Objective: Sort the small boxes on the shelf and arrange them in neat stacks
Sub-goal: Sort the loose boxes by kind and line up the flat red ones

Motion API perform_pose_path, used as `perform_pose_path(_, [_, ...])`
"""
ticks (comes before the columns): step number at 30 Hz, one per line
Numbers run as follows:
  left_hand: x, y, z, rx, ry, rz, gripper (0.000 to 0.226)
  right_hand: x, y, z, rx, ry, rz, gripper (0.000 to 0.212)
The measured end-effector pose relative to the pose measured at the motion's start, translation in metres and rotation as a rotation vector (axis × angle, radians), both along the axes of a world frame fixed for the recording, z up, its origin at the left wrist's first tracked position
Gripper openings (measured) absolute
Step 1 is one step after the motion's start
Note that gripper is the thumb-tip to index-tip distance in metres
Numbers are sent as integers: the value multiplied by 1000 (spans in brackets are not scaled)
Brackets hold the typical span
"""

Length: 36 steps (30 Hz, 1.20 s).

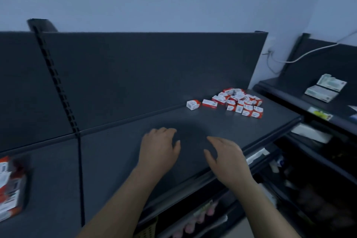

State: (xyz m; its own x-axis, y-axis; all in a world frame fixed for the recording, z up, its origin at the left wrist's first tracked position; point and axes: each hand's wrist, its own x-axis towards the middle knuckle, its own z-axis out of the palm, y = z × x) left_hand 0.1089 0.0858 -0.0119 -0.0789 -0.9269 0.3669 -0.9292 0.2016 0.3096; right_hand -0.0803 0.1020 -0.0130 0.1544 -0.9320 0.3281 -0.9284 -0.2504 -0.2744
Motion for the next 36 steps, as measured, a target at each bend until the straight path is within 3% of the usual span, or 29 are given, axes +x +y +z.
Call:
perform_pose_path(7, [-45,-75,1,26,-3,-83,36,-44,-52,0,19,-20,-106,26])
perform_pose_path(18, [-106,-176,11,72,12,-240,29,-107,-127,2,63,-44,-308,42])
perform_pose_path(27, [-167,-225,8,202,28,-323,40,-161,-173,-9,111,-64,-314,41])
perform_pose_path(33, [-208,-261,-1,293,31,-366,66,-202,-218,-15,134,-89,-275,38])
perform_pose_path(36, [-227,-279,-6,309,27,-385,71,-218,-235,-20,162,-90,-287,51])
